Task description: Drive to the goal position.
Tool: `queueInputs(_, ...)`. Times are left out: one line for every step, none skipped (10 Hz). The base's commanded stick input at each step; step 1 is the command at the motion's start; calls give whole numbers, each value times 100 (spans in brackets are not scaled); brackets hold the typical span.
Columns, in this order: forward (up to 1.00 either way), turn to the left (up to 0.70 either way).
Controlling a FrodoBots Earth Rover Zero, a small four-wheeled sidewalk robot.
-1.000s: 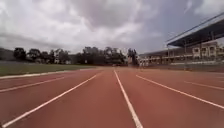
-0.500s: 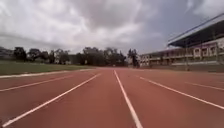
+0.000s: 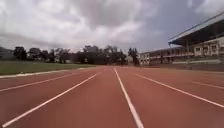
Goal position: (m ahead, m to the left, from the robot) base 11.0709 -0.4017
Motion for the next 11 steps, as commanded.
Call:
queueInputs(60,0)
queueInputs(60,0)
queueInputs(60,0)
queueInputs(60,0)
queueInputs(60,0)
queueInputs(60,0)
queueInputs(60,0)
queueInputs(60,0)
queueInputs(60,0)
queueInputs(60,0)
queueInputs(60,0)
